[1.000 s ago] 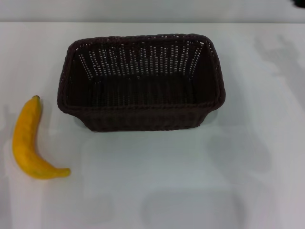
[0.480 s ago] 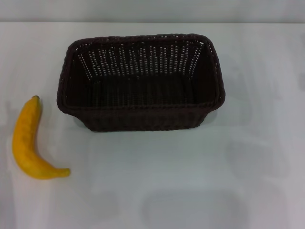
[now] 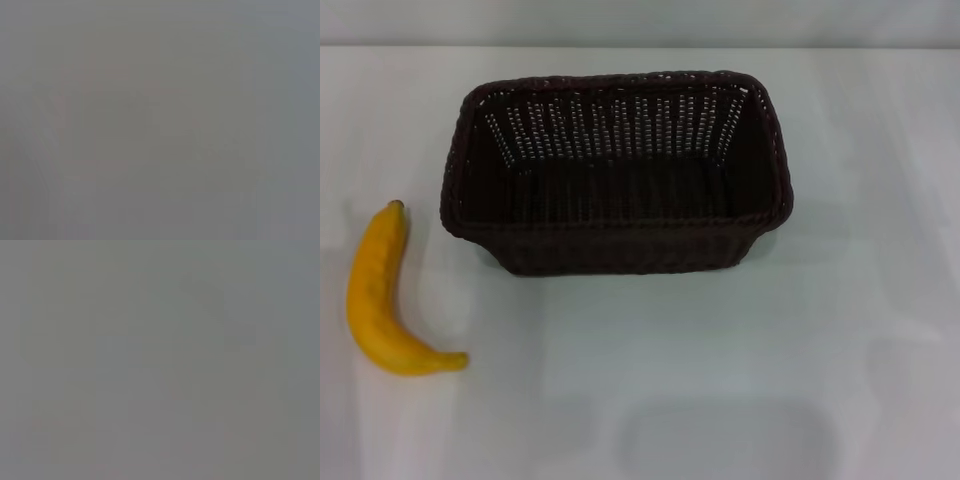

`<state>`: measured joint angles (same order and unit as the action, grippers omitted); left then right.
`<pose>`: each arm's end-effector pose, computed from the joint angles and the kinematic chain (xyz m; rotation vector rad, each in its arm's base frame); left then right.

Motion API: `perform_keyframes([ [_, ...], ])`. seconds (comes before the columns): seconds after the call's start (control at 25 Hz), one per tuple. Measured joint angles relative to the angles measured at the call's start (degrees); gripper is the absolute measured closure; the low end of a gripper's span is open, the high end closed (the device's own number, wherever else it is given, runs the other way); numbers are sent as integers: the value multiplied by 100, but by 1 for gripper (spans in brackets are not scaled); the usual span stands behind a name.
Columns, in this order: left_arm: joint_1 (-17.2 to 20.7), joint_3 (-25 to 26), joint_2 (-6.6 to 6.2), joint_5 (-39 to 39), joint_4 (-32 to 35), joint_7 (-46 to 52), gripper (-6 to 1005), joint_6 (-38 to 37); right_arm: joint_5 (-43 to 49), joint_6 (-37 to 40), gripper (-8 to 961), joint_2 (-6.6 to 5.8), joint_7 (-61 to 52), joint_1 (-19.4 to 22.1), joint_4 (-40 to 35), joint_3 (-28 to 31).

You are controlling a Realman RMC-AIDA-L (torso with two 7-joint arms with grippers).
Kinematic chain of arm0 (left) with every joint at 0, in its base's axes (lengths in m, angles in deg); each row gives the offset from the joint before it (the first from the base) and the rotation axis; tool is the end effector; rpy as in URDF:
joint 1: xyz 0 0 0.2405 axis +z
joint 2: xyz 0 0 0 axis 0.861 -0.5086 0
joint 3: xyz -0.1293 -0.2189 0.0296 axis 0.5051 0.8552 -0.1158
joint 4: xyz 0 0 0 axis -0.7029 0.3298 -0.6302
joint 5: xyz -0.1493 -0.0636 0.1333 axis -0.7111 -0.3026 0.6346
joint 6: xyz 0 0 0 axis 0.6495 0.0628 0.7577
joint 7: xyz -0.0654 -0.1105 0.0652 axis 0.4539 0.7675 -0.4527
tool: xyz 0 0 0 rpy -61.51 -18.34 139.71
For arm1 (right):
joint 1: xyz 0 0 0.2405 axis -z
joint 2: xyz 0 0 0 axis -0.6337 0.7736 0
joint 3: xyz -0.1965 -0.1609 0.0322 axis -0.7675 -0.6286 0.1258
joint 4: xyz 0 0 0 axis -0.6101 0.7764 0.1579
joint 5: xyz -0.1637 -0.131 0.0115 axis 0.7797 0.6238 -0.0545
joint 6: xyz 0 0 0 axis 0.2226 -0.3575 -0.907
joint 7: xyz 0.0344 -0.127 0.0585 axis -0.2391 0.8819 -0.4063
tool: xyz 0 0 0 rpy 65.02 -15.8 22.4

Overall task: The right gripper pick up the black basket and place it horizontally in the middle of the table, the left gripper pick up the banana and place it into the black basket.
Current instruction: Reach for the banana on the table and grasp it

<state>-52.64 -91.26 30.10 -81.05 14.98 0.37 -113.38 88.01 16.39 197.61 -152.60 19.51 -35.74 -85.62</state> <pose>-0.2780 0.2297 0.0596 -1.0047 -0.4642 -1.0167 0.2926 0.3892 0.0998 -1.2408 0.3021 0.5844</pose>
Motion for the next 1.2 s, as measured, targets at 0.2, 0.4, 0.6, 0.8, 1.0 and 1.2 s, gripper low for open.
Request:
perform_keyframes([
  [0.2, 5, 41, -220, 174, 455, -21, 124, 362, 2, -28, 231, -9, 8, 62, 20, 19],
  [0.4, 194, 415, -559, 548, 1242, -32, 124, 1815, -40, -6, 230, -11, 16, 91, 98, 119],
  [0.6, 746, 1469, -455, 1523, 2478, -35, 124, 4245, -40, 77, 230, -12, 21, 98, 127, 129],
  [0.8, 1257, 2298, 163, 2693, 3753, -36, 124, 6757, -52, 130, 230, -15, 22, 101, 132, 146],
  [1.0, 1411, 2790, 583, 3307, 4817, 3, 124, 9082, -55, 131, 230, -14, 19, 92, 136, 147],
  [1.2, 970, 3281, 572, 3201, 5312, 423, 124, 11251, -54, 126, 231, -14, 19, 98, 126, 145],
])
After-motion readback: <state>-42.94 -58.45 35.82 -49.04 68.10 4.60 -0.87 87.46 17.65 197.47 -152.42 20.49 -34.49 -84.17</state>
